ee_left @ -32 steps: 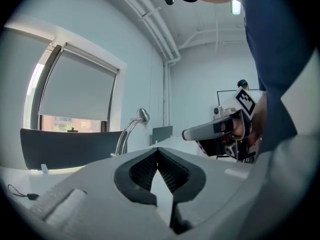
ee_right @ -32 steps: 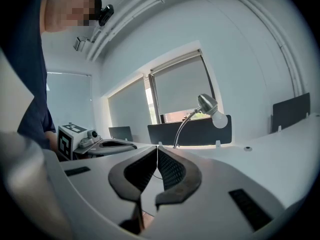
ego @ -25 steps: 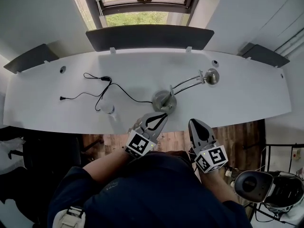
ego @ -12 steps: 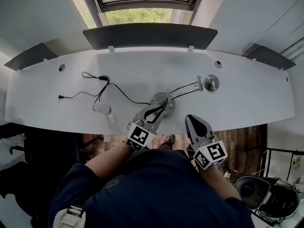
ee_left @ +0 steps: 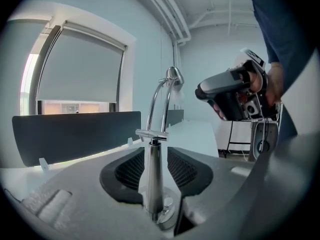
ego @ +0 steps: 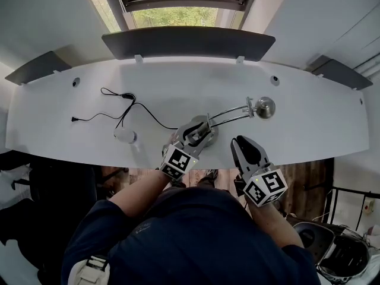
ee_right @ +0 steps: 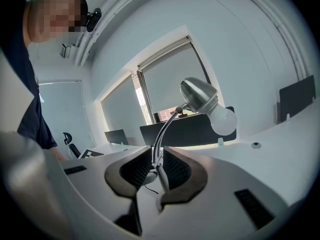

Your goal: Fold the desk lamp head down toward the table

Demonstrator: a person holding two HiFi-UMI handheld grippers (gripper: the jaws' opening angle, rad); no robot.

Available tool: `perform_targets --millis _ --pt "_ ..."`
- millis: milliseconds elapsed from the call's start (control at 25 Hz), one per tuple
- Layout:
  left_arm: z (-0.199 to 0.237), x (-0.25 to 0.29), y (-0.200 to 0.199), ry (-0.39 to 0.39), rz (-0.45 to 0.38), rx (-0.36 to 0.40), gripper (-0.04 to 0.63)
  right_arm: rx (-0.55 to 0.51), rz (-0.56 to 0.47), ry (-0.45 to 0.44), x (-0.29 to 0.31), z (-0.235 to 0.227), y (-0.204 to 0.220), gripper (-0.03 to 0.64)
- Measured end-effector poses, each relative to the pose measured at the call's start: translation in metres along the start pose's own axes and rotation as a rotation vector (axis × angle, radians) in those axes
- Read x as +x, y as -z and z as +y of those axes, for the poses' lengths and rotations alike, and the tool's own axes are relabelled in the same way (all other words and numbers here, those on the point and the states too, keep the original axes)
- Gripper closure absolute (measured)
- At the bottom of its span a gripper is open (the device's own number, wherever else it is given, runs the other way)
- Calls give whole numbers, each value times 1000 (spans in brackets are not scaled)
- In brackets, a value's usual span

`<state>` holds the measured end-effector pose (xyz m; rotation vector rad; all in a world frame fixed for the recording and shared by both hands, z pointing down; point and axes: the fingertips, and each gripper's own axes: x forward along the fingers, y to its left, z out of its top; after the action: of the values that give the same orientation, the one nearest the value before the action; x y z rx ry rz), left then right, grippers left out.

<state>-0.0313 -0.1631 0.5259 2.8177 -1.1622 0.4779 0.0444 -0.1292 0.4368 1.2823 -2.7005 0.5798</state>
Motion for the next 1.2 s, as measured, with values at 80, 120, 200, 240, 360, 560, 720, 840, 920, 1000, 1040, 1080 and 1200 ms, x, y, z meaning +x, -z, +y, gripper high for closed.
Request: perform_targets --millis 80,120,200,240,360,560,720,840,920,1000,1040,1080,1200 --pt "0 6 3 8 -8 0 463 6 -2 -2 4 -1 -4 534" --pt "0 10 6 15 -16 -5 460 11 -3 -3 7 -2 -5 530" --pt "1 16 8 21 -22 -8 459 24 -2 -4 13 -2 -8 521" --pt "2 18 8 20 -16 -6 459 31 -1 -4 16 -2 -9 514" --pt "0 24 8 26 -2 -4 459 43 -5 -4 23 -3 -17 506" --pt "-6 33 10 54 -14 8 459 60 -24 17 30 -10 -30 503" --pt "-6 37 9 48 -17 6 459 104 -53 34 33 -20 -39 503" --pt "-4 38 7 50 -20 11 459 117 -72 35 35 -23 -47 505" --pt "-3 39 7 51 -20 16 459 127 -73 33 36 -24 -49 514" --pt "-3 40 7 51 -11 26 463 145 -79 24 36 -24 -48 528" --pt "-4 40 8 51 -8 34 467 152 -84 16 36 -24 -48 531" --pt "-4 40 8 51 -8 40 469 160 -90 7 35 -23 -48 534" --pt "-3 41 8 53 -16 40 471 187 -103 -18 36 -24 -48 545"
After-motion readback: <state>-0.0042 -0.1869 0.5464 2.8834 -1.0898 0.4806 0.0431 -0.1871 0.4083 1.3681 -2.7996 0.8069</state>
